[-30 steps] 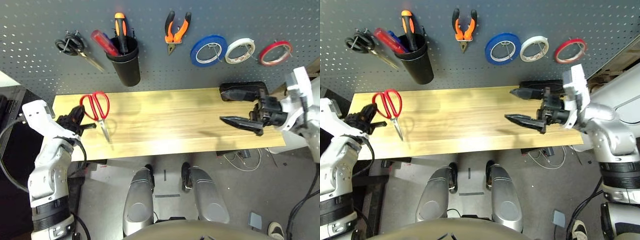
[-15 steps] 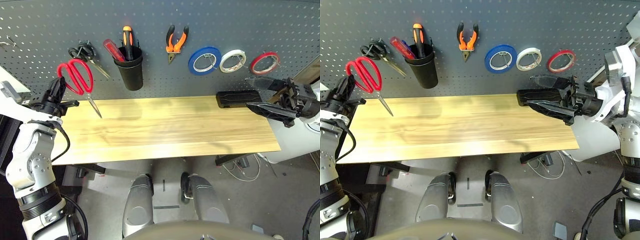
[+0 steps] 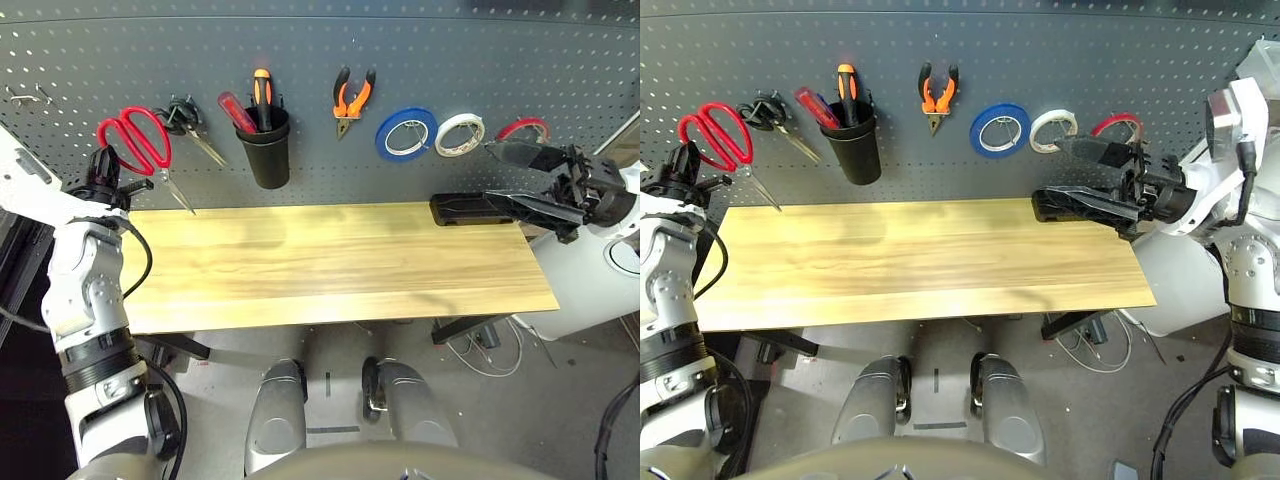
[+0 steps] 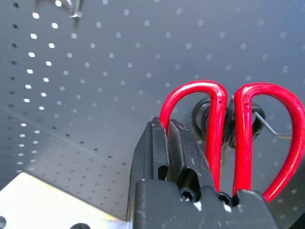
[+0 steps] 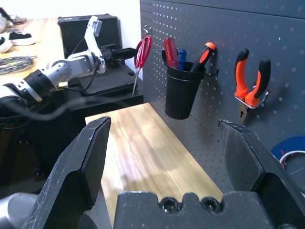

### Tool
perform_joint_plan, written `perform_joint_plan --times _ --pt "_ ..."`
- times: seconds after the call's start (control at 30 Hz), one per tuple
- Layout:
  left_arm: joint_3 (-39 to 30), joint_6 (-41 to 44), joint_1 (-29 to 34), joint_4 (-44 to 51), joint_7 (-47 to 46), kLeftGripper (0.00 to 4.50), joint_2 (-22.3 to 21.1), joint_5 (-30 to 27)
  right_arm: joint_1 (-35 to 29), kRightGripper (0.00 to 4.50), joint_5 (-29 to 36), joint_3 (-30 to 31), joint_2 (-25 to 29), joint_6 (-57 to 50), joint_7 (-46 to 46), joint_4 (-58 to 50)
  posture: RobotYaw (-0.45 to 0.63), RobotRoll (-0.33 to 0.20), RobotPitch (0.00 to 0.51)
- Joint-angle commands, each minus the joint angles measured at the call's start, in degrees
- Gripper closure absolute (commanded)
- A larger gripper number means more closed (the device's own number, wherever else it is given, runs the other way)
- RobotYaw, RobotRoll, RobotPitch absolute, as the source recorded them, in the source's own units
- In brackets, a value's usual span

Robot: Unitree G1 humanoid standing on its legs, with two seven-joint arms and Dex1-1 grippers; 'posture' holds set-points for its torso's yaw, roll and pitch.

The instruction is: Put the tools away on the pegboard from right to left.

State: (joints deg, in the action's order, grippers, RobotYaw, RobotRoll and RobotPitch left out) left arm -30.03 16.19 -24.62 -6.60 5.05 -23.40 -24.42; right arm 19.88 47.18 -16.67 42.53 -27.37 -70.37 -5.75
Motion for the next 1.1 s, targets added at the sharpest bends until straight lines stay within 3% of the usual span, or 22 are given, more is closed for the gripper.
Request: perform_joint_plan --times 0.03,0.5,1.1 --pt "2.2 -2.3 -2.3 -4.0 0.9 4.47 0.5 1.4 -0.8 0.00 0.9 -0.6 -0.1 -0.6 0.8 -1.7 -0.07 0.000 0.064" --pt "3.6 -5.7 -4.2 -9.5 0.7 4.47 0.6 1.9 -1.1 0.00 1.1 -0.8 -0.8 -0.1 2.0 -2.2 -0.08 0.000 0.058" --pt "1.3 -6.1 1.0 -3.0 0.5 4.47 1.9 -0.7 -0.3 0.00 0.2 0.7 -2.0 0.5 1.1 -1.5 -0.05 0.000 0.053"
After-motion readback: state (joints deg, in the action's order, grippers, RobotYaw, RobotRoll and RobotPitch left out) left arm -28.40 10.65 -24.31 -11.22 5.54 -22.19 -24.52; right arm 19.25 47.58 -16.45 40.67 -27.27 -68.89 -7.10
